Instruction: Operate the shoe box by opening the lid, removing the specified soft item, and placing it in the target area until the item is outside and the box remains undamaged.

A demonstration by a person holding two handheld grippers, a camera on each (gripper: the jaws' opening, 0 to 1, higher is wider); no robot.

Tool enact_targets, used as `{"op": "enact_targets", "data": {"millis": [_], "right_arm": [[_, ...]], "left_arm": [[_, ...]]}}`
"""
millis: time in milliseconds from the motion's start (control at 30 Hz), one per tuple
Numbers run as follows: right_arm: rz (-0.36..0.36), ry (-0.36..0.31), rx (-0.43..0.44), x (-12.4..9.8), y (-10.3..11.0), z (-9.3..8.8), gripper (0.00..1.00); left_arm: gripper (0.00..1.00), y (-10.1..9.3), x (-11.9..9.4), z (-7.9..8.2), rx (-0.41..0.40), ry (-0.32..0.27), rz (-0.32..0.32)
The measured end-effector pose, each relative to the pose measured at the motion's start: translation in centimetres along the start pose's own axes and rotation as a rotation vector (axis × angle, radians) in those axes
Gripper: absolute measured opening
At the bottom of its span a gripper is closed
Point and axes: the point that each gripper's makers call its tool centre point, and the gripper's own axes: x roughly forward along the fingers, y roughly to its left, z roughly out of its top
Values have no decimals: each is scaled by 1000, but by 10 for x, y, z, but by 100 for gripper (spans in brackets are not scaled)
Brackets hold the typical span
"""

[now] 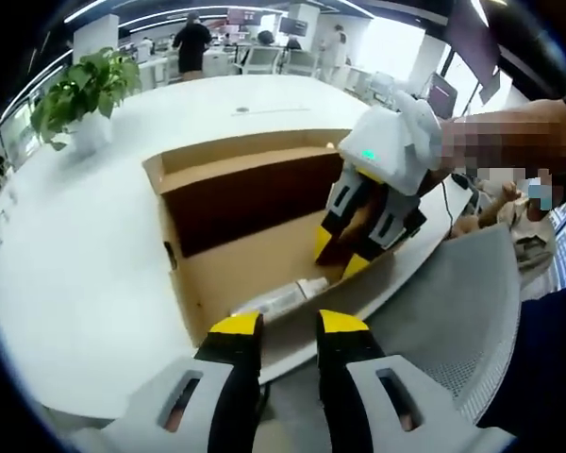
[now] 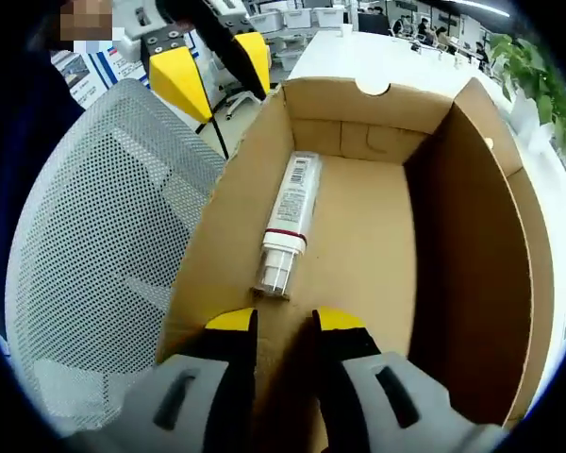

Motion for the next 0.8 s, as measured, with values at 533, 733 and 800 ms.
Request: {"op": "enact_targets", "data": {"millis": [533,733,800], "right_arm": [[-46,-86,38,-19,-8,9,20],[-50,-95,38,-24,-6,10,20],[-46,-102,40,-24,-6,12,21]], "left_arm": [[20,1,6,23,32,-8,14],[20,4,8,17,27,9,20],[20,7,8,15,29,9,25]]}}
